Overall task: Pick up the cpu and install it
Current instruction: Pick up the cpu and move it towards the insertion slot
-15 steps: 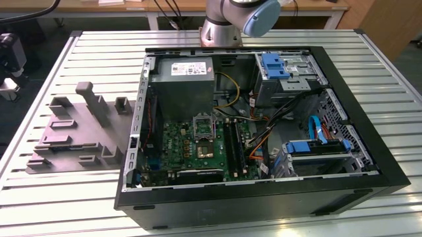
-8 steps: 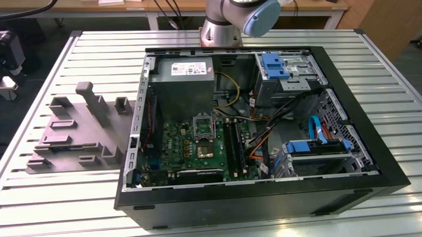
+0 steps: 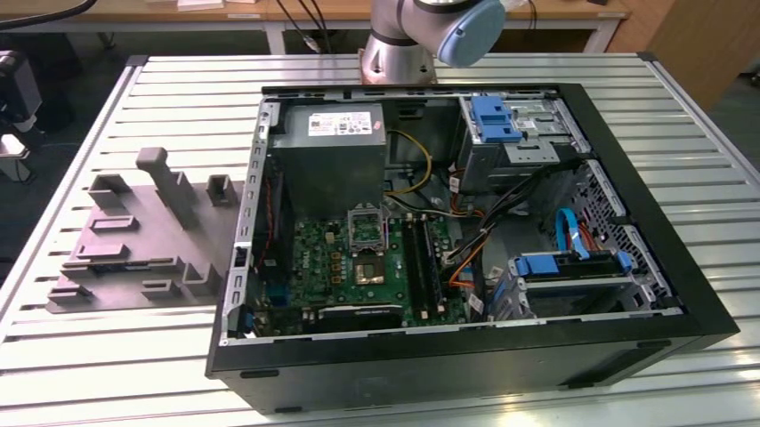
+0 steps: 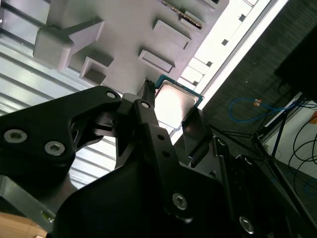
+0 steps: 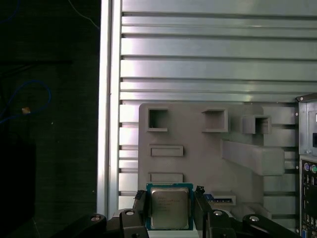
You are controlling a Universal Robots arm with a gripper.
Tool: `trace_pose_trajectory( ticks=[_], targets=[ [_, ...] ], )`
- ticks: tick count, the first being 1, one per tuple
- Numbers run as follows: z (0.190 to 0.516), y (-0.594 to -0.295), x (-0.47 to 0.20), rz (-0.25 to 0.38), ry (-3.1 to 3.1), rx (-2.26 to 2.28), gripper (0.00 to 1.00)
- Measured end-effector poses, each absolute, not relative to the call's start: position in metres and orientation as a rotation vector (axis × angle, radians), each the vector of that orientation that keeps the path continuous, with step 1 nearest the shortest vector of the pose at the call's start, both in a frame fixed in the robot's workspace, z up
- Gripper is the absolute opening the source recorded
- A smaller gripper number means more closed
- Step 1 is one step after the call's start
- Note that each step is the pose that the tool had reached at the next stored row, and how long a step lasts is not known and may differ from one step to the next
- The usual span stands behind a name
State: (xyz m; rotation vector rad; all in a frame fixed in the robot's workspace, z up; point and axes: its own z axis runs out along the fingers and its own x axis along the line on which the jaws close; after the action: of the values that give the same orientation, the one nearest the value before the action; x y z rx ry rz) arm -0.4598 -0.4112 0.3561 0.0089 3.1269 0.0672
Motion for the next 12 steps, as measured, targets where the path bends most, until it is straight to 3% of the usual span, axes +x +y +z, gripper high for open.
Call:
trace_pose_trajectory(
  ticks=[12],
  targets=[
    [0.3565,-0.4114,-0.4571,0.067,3.127,0.01,0.47]
  ],
)
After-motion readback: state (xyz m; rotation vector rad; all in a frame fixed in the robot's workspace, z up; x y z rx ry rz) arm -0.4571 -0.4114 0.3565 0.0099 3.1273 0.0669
